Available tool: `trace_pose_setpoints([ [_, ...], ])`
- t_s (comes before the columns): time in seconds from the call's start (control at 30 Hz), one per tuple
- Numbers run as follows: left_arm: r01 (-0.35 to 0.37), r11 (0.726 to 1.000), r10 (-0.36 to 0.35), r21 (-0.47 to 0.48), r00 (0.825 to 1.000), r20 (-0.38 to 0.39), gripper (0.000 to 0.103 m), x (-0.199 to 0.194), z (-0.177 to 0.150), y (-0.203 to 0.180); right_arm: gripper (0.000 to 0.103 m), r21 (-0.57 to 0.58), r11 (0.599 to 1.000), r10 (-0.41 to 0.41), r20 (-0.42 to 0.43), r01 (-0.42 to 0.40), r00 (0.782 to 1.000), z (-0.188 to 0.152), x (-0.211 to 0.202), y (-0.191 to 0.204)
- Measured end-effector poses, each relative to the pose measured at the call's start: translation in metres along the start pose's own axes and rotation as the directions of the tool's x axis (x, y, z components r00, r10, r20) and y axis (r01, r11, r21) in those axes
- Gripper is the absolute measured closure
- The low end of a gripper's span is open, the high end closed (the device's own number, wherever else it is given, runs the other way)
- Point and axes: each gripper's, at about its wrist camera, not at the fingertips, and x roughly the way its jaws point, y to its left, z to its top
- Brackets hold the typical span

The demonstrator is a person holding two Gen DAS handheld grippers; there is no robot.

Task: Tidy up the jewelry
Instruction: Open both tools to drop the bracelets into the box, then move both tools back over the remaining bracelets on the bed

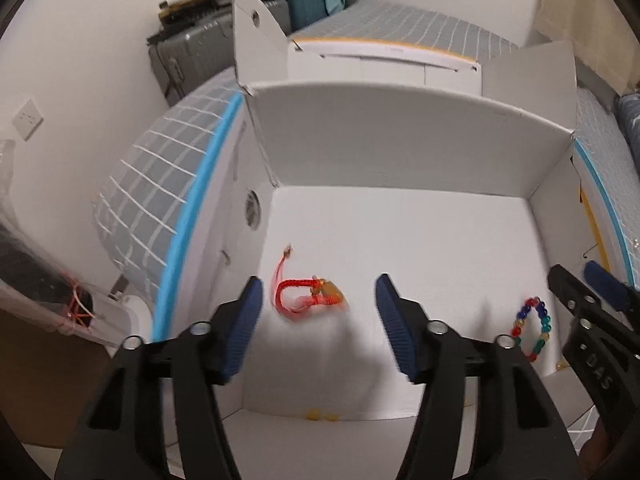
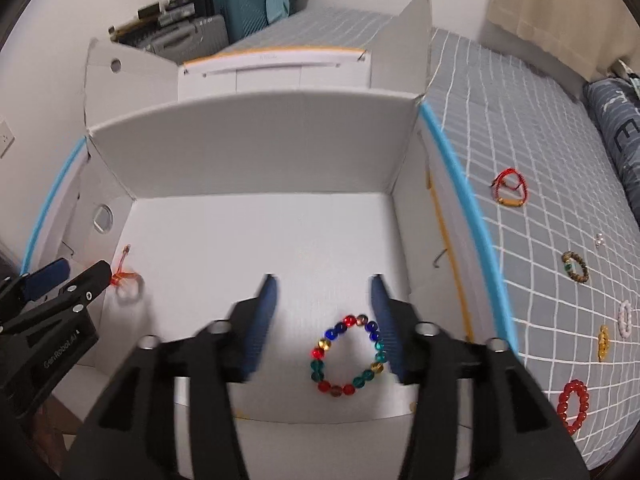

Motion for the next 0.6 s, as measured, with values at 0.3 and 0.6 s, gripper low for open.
trace_pose_setpoints([
  [0.3,0.024,1.000,-0.022,-0.013,0.993,0.118,0.006,-0.041,-0.004,-0.008,0.017,0.023,0.999,-0.040,0.128,0.038,0.991,0.002,-0.051,-0.037],
  [0.6,0.055,0.993,-0.073,0.105,0.982,0.173,0.006,-0.075,-0.009,-0.073,0.008,0.032,0.993,-0.118,0.169,0.114,0.979,-0.007,-0.081,-0.103],
])
